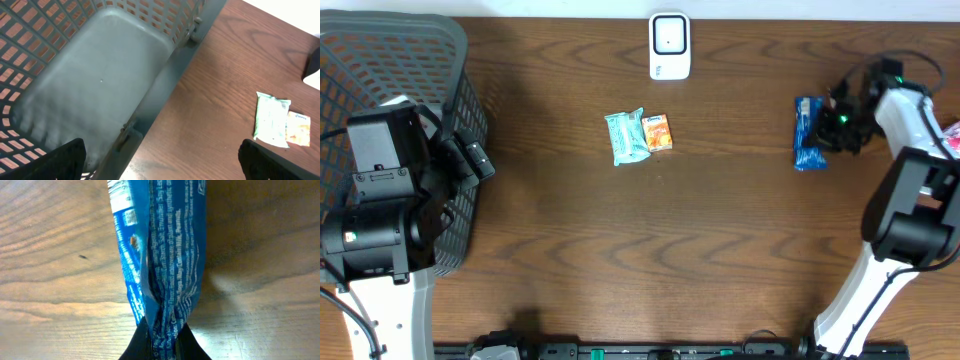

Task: Scan the item barcode
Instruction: 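Grasp the blue Oreo pack with the right gripper, then lift the Oreo pack up to the scanner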

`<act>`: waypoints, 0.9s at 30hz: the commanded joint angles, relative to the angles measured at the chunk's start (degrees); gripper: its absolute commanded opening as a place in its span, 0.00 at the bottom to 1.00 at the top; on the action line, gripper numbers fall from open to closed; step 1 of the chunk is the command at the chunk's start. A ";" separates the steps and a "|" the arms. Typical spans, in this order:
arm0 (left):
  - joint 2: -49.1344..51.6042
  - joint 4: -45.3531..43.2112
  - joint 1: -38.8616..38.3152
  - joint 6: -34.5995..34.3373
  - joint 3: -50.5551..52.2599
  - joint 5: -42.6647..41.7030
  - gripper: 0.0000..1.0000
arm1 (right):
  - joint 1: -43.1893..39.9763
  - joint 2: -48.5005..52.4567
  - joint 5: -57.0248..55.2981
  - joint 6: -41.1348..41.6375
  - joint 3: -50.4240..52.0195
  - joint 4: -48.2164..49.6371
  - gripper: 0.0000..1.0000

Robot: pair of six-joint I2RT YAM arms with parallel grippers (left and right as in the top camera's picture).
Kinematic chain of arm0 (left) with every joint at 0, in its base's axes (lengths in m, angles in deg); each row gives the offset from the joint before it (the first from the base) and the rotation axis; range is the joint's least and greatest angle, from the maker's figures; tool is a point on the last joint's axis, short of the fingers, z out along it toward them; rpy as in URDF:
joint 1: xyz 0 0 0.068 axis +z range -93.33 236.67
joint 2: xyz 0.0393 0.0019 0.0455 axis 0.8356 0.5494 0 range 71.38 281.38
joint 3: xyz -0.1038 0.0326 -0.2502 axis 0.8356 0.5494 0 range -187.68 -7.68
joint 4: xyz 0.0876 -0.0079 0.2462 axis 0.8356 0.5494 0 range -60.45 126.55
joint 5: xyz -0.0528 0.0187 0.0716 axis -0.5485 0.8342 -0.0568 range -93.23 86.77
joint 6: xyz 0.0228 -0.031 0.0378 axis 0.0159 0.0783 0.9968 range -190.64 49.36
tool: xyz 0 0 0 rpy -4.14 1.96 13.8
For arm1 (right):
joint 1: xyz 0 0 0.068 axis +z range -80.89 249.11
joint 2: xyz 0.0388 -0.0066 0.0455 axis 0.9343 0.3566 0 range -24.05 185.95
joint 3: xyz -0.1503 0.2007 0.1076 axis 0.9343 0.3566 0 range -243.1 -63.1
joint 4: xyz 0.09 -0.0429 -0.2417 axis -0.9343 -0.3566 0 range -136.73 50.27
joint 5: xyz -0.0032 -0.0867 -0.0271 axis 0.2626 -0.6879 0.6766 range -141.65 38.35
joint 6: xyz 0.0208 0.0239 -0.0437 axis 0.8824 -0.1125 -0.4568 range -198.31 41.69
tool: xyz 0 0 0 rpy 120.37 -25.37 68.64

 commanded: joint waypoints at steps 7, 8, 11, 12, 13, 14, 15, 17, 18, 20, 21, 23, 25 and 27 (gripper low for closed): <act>0.04 0.15 0.24 -0.28 -1.09 0.50 0.98 | 21.27 -3.02 -47.34 8.37 -4.31 -4.09 0.01; 0.04 0.15 0.24 -0.28 -1.09 0.50 0.98 | 23.21 -2.51 -50.56 9.49 -3.74 -4.13 0.01; 0.04 0.15 0.24 -0.28 -1.09 0.50 0.98 | 27.78 -0.87 -57.48 12.50 -1.51 -3.43 0.01; 0.04 0.15 0.24 -0.28 -1.09 0.50 0.98 | 29.03 -0.50 -59.54 13.18 -0.50 -2.95 0.01; 0.04 0.15 0.24 -0.31 -1.09 0.50 0.98 | 30.42 0.24 -62.47 14.10 0.74 -2.36 0.01; 0.04 0.15 0.24 -0.28 -1.09 0.50 0.98 | 31.45 0.90 -64.96 15.26 1.66 -2.16 0.01; 0.04 0.15 0.24 -0.28 -1.09 0.50 0.98 | 32.68 1.84 -67.63 16.50 2.67 -2.08 0.01; 0.04 0.15 0.24 -0.28 -1.09 0.50 0.98 | 34.32 3.41 -69.55 16.94 3.65 -2.14 0.04; 0.04 0.15 0.24 -0.31 -1.09 0.50 0.98 | 35.06 4.33 -69.29 16.98 3.69 -2.62 0.07; 0.04 0.15 0.24 -0.28 -1.09 0.50 0.98 | 36.57 5.55 -67.78 16.98 3.69 -3.58 0.12; 0.04 0.15 0.24 -0.31 -1.09 0.50 0.98 | 37.27 5.66 -67.17 17.03 3.69 -4.07 0.13; 0.04 0.15 0.24 -0.28 -1.09 0.50 0.98 | 38.91 5.57 -65.79 17.44 3.58 -4.61 0.22; 0.04 0.15 0.24 -0.28 -1.09 0.50 0.98 | 40.81 4.94 -65.57 18.51 2.36 -6.23 0.37; 0.04 0.15 0.24 -0.28 -1.09 0.50 0.98 | 42.25 4.55 -65.55 18.67 0.07 -7.82 0.41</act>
